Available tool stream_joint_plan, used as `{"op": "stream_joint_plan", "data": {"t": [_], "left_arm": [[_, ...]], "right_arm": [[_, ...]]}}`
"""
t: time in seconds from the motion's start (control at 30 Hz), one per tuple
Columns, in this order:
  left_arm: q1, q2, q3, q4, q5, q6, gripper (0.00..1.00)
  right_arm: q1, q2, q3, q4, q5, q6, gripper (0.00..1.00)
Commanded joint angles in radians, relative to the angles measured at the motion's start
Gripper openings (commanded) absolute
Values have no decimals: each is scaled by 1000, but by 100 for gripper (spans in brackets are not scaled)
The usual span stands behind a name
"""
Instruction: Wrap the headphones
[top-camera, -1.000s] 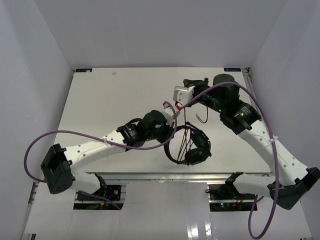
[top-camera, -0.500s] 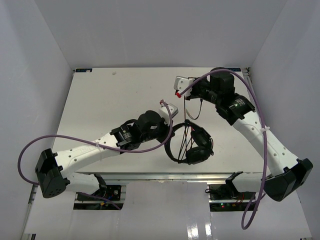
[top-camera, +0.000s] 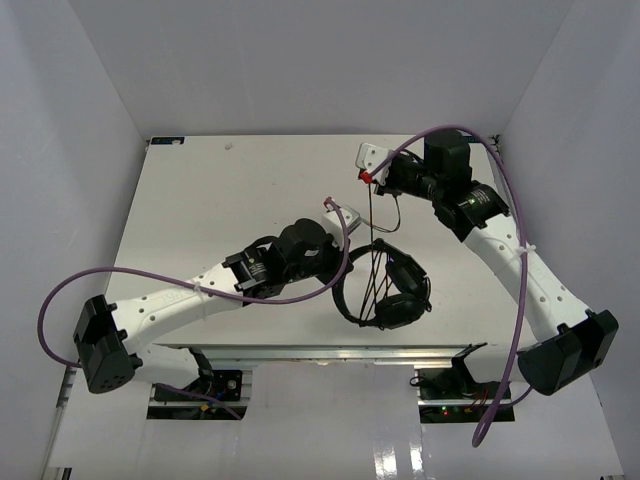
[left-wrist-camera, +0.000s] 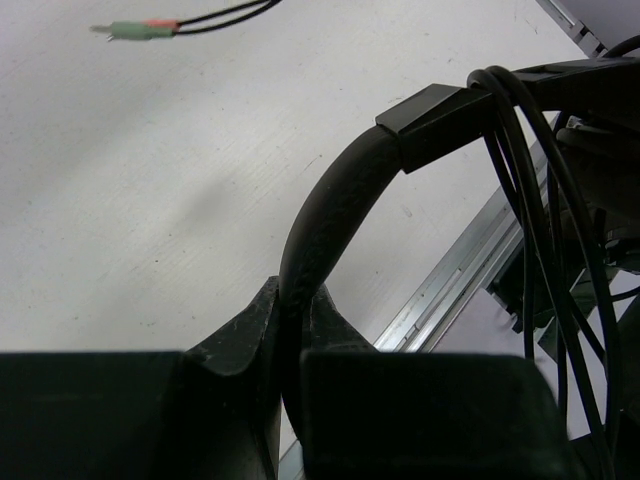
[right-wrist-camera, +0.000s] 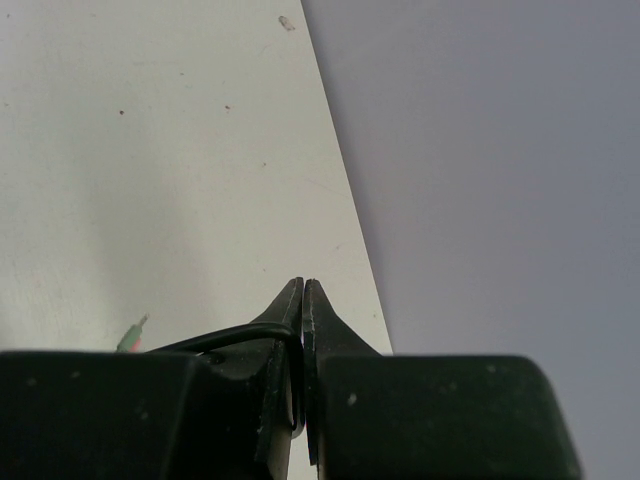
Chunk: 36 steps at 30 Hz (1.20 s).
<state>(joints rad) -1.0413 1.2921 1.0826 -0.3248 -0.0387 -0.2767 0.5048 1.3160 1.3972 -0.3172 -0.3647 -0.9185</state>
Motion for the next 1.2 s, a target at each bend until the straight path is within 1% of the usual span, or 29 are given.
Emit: {"op": "stream_joint_plan", "data": {"t": [0.0,0.17,0.27,0.33,0.47,0.67,0.83,1.0,1.07,1.17], "left_arm": [[-29,3,81,-19,75,20,0],[-29,-9,118,-63,57,24,0],[-29,-49,117,-80,54,12,0],[-29,-74,113,-93,14,5,0],[-29,-131,94,-112,-9,-13,0],[-29,-186,82,-147,-23,-49,0],[-28,-195,110,-164,-23,-69,0],[-29,-189,155,-168,-13,-93,0],[-29,-180,170,-164,-2,-101,0],[-29,-167,201,-162,-5,-111,0]], "right_arm": [[-15,23,7,89,-1,46,8],[-31,14,-38,99,-15,53,8],[-67,4,-67,105,-40,70,8],[-94,-3,-77,109,-74,98,8],[-134,-23,-88,111,-120,128,8],[-153,-79,-161,119,-175,167,8],[-157,-105,-220,136,-246,224,8],[-158,-115,-294,166,-412,332,8],[-160,-112,-315,195,-430,402,8],[-163,-92,-347,233,-470,464,8]]}}
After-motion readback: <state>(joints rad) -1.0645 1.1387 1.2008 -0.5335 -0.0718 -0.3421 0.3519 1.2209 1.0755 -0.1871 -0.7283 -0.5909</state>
